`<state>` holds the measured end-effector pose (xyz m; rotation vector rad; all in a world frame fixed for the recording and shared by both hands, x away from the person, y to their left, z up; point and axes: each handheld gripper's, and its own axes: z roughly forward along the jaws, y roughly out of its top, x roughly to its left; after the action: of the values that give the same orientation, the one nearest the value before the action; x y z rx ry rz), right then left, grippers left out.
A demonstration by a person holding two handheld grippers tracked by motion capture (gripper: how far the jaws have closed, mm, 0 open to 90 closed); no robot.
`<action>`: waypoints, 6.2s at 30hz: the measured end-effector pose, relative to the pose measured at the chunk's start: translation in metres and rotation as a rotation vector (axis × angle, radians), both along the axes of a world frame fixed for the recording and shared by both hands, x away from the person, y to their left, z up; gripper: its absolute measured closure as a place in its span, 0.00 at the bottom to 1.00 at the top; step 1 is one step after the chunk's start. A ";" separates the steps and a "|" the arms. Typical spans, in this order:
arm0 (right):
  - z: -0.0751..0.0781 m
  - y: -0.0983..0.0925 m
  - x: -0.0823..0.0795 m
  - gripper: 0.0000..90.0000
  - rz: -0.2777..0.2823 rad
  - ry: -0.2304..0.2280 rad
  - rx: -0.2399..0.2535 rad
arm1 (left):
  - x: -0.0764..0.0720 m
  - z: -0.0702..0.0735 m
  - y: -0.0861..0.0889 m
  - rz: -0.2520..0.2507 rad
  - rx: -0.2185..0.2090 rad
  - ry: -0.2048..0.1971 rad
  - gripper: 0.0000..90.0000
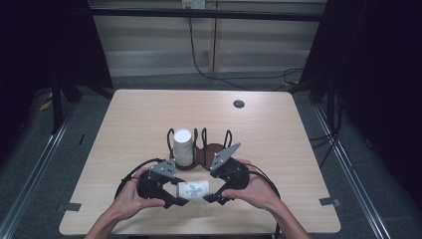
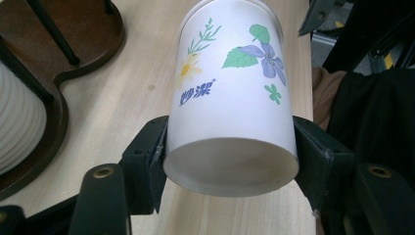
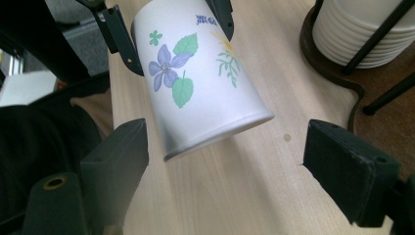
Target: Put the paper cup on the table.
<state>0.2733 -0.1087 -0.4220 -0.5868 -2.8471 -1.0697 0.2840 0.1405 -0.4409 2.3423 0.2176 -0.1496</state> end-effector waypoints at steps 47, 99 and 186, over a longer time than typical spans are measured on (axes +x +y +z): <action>-0.012 -0.021 -0.002 0.15 -0.092 -0.037 0.448 | -0.005 0.007 0.028 0.087 -0.276 -0.067 0.41; -0.019 -0.014 0.002 0.33 -0.041 0.002 0.579 | -0.005 0.000 0.017 0.071 -0.324 -0.022 0.36; 0.005 -0.076 0.003 0.34 -0.224 -0.005 0.392 | 0.006 -0.013 0.052 0.256 -0.217 -0.008 0.18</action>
<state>0.2762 -0.1843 -0.4169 -0.8753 -2.5089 -1.6091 0.2901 0.1929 -0.4543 2.0788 0.4709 -0.0354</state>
